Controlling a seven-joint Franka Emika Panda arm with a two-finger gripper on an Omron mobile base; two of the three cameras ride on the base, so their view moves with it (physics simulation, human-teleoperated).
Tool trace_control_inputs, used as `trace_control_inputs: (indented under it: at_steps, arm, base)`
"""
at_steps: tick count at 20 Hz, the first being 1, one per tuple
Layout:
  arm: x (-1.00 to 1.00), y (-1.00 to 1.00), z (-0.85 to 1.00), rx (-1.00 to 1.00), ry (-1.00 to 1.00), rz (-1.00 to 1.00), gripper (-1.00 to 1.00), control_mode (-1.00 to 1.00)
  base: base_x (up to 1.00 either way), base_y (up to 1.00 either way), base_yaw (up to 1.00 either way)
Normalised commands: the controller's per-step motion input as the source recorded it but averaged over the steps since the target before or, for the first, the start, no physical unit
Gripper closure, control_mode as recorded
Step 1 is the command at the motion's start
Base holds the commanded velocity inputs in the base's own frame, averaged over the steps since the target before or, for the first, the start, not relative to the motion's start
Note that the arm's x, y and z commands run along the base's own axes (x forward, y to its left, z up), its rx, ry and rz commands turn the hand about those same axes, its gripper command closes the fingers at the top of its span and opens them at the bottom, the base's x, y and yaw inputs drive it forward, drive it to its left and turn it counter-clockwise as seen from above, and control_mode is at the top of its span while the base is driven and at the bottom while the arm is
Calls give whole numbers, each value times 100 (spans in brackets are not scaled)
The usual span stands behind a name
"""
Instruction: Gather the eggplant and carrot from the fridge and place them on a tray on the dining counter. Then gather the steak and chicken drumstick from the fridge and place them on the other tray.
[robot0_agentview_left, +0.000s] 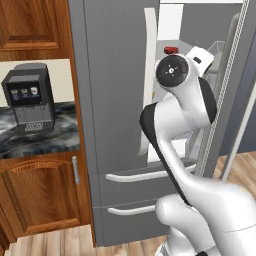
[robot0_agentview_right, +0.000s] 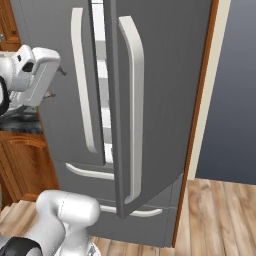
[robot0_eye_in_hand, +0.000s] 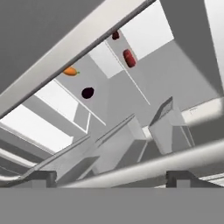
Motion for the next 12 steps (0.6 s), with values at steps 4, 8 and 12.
trace_control_inputs:
  at_steps: [4,8,12]
  arm:
    - [50,-32,0,-3,16,0,-100,-100]
    - [45,-33,-7,-2,9,0,-100,-100]
    - [45,-33,-19,-3,3,0,-100,-100]
  base:
    - [0,0,0]
    - [0,0,0]
    - [0,0,0]
